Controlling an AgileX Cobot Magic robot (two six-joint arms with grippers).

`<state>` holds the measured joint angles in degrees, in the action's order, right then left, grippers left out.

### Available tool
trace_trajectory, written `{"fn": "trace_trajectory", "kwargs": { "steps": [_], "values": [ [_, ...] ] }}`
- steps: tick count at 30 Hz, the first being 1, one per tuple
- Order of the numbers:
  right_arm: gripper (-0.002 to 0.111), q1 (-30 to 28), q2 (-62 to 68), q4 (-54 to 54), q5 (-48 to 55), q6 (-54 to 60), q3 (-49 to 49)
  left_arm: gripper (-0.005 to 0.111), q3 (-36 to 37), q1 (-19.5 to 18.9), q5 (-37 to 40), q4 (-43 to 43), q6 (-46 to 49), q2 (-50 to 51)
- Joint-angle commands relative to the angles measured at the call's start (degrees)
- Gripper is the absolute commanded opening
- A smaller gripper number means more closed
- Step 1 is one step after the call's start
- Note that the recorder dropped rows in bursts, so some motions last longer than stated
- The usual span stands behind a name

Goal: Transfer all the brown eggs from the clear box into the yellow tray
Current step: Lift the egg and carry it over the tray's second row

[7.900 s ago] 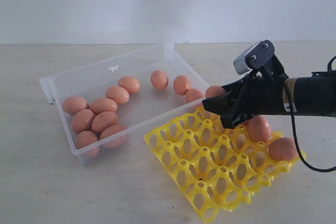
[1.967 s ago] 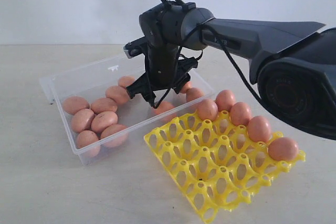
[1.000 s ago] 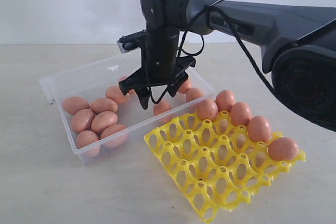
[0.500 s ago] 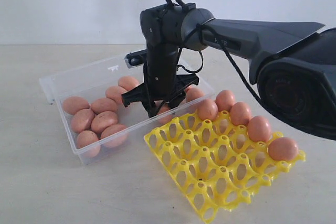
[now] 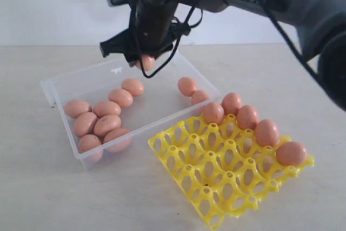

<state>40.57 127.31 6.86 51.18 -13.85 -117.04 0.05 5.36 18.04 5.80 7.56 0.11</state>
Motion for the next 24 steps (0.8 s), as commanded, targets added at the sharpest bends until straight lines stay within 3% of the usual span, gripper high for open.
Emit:
{"fn": "trace_trajectory", "kwargs": {
  "steps": [1,2,5,9,11,16,21,24],
  "values": [
    [0.000,6.80,-11.83,18.55,-25.09,-15.18,18.64,-0.004,-0.05,-0.04,-0.48,-0.45,0.02,-0.11],
    [0.000,7.91,-17.30,26.84,-37.10,-24.78,28.57,-0.004,-0.05,-0.04,-0.48,-0.45,0.02,-0.11],
    [0.000,5.50,-27.80,36.23,-48.90,-39.01,45.56,-0.004,-0.05,-0.04,-0.48,-0.45,0.02,-0.11],
    [0.000,-10.72,-40.67,32.96,-61.10,-40.64,61.59,-0.004,-0.05,-0.04,-0.48,-0.45,0.02,-0.11],
    [0.000,-21.02,-44.10,29.18,-61.05,-40.64,63.09,-0.004,-0.05,-0.04,-0.48,-0.45,0.02,-0.11],
    [0.000,-35.71,-44.37,28.55,-55.27,-32.89,60.17,-0.004,-0.05,-0.04,-0.48,-0.45,0.02,-0.11],
    [0.000,-42.44,-43.30,28.55,-50.43,-19.12,58.15,-0.004,-0.05,-0.04,-0.48,-0.45,0.02,-0.11],
    [0.000,-43.45,-43.19,28.55,-53.50,-17.67,57.98,-0.004,-0.05,-0.04,-0.48,-0.45,0.02,-0.11]
  ]
}}
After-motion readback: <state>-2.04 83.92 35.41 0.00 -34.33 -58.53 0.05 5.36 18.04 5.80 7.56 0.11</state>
